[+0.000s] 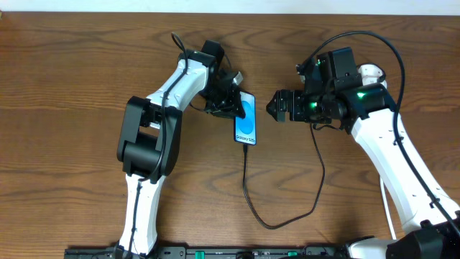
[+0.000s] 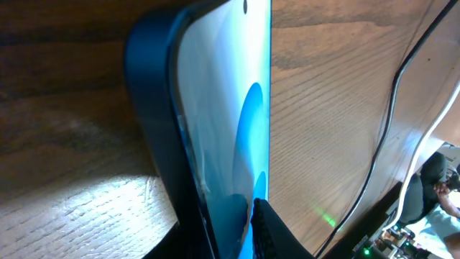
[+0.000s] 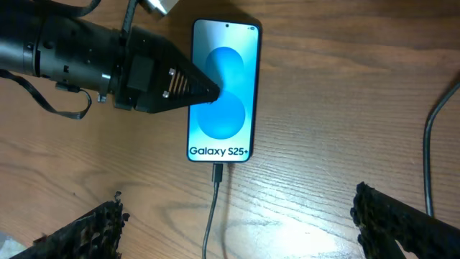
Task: Plug charger to phone and switch on socket
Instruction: 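Lower the phone flat onto the table with the left gripper and release, then move the right gripper over the white power strip's switches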
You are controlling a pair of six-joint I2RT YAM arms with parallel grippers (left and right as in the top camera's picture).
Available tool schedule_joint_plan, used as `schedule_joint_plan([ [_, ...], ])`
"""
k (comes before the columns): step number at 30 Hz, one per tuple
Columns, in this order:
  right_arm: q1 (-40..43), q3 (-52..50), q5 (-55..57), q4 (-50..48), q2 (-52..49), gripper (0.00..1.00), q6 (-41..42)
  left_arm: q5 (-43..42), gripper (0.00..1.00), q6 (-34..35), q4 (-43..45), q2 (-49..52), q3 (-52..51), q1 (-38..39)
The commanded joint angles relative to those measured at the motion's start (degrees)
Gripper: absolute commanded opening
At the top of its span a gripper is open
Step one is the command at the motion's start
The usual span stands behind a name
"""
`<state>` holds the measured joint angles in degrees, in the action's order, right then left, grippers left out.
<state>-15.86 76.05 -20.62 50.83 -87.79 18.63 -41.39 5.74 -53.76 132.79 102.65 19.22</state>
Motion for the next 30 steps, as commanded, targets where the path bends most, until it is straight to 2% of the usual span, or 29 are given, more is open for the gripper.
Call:
schedule_joint_plan([
  [1, 0.7, 1.0, 1.0, 0.4, 0.1, 0.99, -0.1, 0.6, 0.21, -0.8, -0.2, 0.0, -0.3, -0.3],
  [15, 3.4, 1.0, 5.3, 4.7, 0.1, 0.99, 0.0, 5.1, 0.22, -0.8, -0.2, 0.0, -0.3, -0.3],
  [19, 5.0, 1.0, 7.5, 6.1, 0.1, 0.99, 0.0, 8.7, 0.4, -0.7, -0.7, -0.2, -0.3, -0.3],
  [22, 7.2, 1.0, 8.7, 7.2, 0.1, 0.99, 0.0, 13.3, 0.45, 0.3, -2.6, -1.6, 0.5, -0.9],
  [24, 9.2, 1.6, 8.7, 8.7, 0.1, 0.96, -0.5, 17.0, 0.5, 1.1, -4.2, -3.2, 1.7, -1.4],
  [25, 11.6, 3.3, 8.7, 11.6, -0.4, 0.96, -1.7, 20.7, 0.62, 1.9, -5.4, -5.7, 3.1, -1.8],
  [26, 12.9, 4.6, 8.7, 13.1, -0.9, 0.98, -2.3, 22.3, 0.67, 2.0, -5.4, -7.2, 3.4, -2.0],
  [29, 17.4, 10.3, 8.7, 18.7, -3.9, 0.99, -4.7, 28.0, 0.69, 2.5, -4.7, -13.4, 3.5, -1.9],
  [30, 18.7, 12.4, 8.7, 20.6, -5.2, 0.99, -5.7, 30.2, 0.84, 3.2, -4.2, -15.6, 3.5, -1.9],
])
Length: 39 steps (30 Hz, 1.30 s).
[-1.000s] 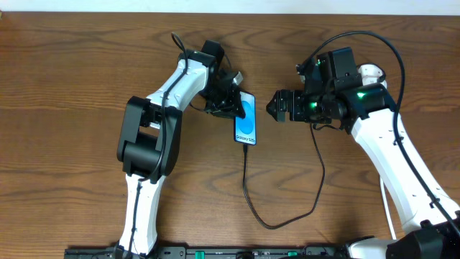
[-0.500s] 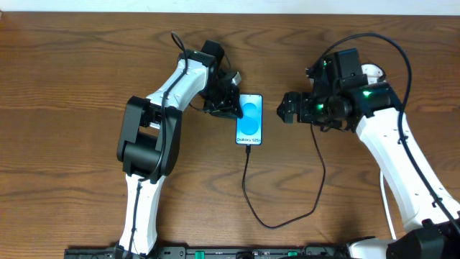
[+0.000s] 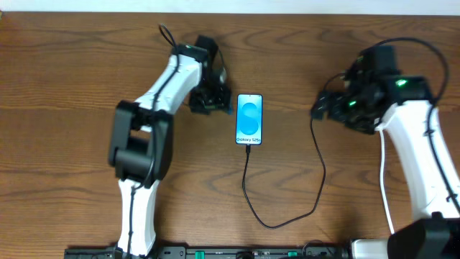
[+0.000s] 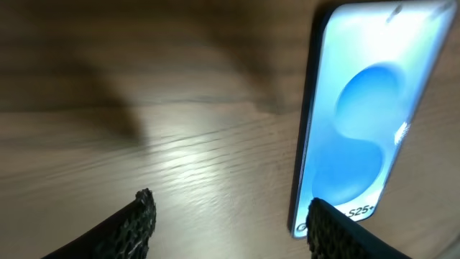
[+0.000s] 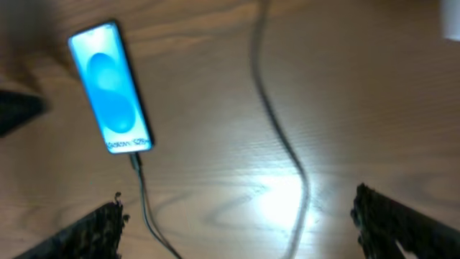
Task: Plug charger to phone and switch on socket
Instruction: 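Move the right gripper over the white power strip's switches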
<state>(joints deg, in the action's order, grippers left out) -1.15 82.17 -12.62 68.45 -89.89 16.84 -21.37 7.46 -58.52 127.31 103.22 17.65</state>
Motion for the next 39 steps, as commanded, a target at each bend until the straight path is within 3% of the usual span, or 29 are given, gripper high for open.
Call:
schedule_joint_plan([
  [1, 5.4, 9.2, 0.7, 5.4, -5.2, 0.99, -5.0, 12.1, 0.86, 2.2, 1.0, -12.1, 2.9, -0.3],
  [5, 9.2, 19.6, 5.5, 11.1, -14.1, 0.99, -4.9, 17.7, 0.87, 2.7, 3.7, -19.9, 2.9, -0.3],
  [11, 13.9, 21.3, 23.8, 4.1, -19.9, 0.99, 7.5, 18.0, 0.87, 2.7, 3.7, -22.5, 2.9, -0.3],
  [21, 21.3, 21.2, 23.4, -4.9, -27.2, 0.99, 11.0, 18.0, 0.88, 2.7, 3.5, -22.5, 2.9, -0.3],
  [27, 22.8, 21.2, 18.3, -8.5, -31.0, 0.99, 11.1, 18.0, 0.88, 2.7, 3.5, -22.5, 2.9, -0.3],
  [39, 23.2, 20.9, 20.2, -10.8, -33.0, 0.99, 12.3, 18.0, 0.88, 2.7, 3.5, -22.5, 2.9, -0.3],
])
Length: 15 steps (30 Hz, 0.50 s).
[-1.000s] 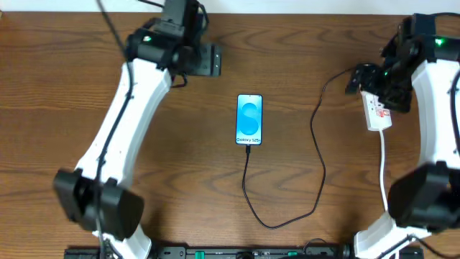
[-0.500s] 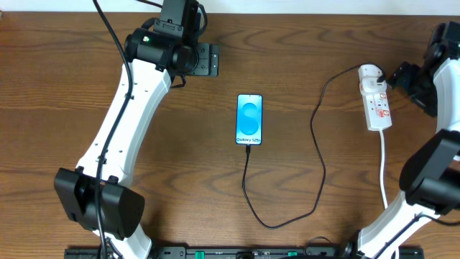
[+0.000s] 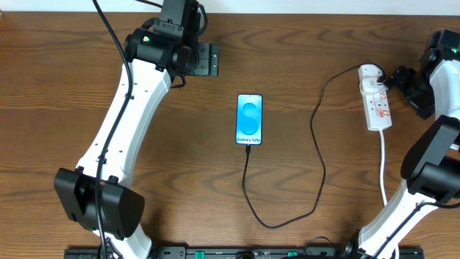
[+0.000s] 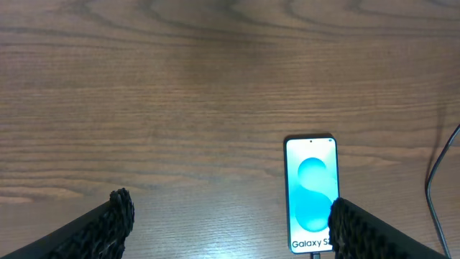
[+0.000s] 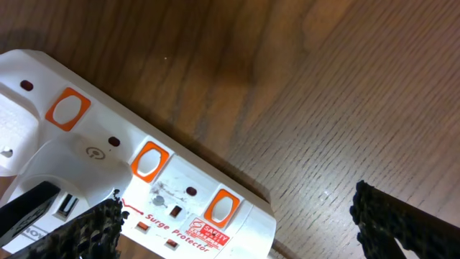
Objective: Plug charger to phone and switch on socket
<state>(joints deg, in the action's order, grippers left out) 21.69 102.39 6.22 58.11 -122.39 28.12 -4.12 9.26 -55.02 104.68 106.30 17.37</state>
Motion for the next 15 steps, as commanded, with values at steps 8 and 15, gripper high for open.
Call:
schedule_joint_plan([
  [8, 0.5, -2.1, 1.4, -3.5, -0.5, 0.99, 1.0, 0.7, 0.88, 0.9, 0.0, 0.1, -0.2, 0.0],
  [15, 1.7, -5.1, 0.9, -5.5, -0.5, 0.99, 2.7, 0.7, 0.88, 0.9, 0.0, 0.1, -0.2, 0.0],
])
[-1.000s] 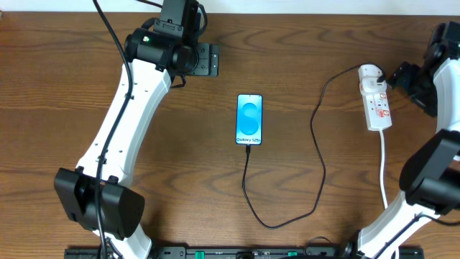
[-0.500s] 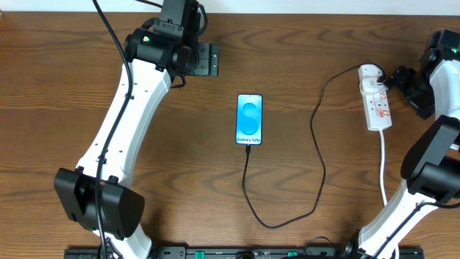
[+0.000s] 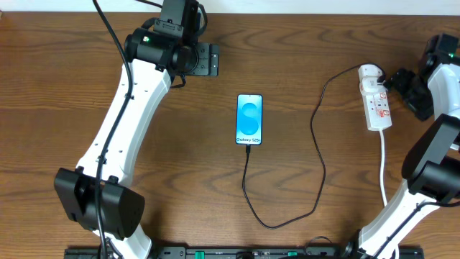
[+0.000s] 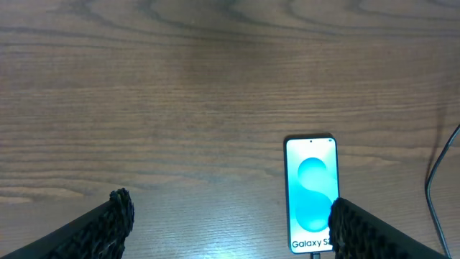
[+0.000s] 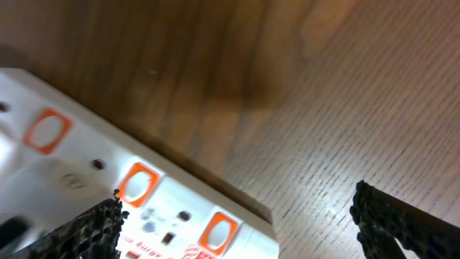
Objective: Plug charger to phone and switch on socket
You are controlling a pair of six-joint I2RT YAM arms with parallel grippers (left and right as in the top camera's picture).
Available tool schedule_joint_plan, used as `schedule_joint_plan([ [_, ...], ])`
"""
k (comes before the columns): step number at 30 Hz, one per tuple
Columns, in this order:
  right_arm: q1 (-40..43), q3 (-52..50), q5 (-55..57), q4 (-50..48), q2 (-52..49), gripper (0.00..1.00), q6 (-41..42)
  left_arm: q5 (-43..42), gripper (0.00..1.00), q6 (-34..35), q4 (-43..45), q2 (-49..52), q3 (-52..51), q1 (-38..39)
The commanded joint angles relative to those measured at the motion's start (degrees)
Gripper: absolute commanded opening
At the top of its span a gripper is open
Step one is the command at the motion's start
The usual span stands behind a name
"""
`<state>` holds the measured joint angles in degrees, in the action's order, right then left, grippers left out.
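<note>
The phone (image 3: 249, 119) lies face up at mid-table with its blue screen lit, and it also shows in the left wrist view as the phone (image 4: 311, 193). A black cable (image 3: 317, 144) runs from its bottom edge in a loop to the white power strip (image 3: 376, 106) at the right. My left gripper (image 3: 213, 60) is open at the far back left, well away from the phone, with nothing between its fingers (image 4: 118, 214). My right gripper (image 3: 399, 80) is open just right of the strip. Its wrist view shows the strip's orange switches (image 5: 138, 183) close below the left finger (image 5: 97, 229).
The strip's white lead (image 3: 384, 180) runs toward the front edge at the right. Both arms' white links cross the table's left and right sides. Bare wood (image 5: 345, 108) lies beside the strip.
The right gripper has shifted slightly by the power strip, which now sits lower and blurred in its wrist view. The left arm, phone and cable have not moved.
At first the left gripper's tip rested on the phone, with the cable plugged in and the right gripper open beside it. Then both grippers stood apart from the phone. Later the left was at the back left and the right beside the power strip, where it remains.
</note>
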<state>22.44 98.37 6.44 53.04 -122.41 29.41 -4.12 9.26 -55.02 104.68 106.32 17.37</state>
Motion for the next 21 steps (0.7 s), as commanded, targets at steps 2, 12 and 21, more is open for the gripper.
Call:
schedule_joint_plan([
  [2, 1.3, -1.6, 0.7, -0.6, -0.5, 0.99, 1.4, 0.7, 0.88, 0.9, 0.0, 0.1, -0.2, 0.0],
  [12, 1.9, -1.7, -0.7, -1.2, -0.5, 0.99, 1.4, 0.7, 0.88, 0.9, 0.0, 0.1, -0.2, 0.0],
  [21, 2.1, -6.7, -6.8, -7.7, -0.5, 0.99, 1.4, 0.7, 0.88, 0.9, 0.0, 0.1, -0.2, 0.0],
])
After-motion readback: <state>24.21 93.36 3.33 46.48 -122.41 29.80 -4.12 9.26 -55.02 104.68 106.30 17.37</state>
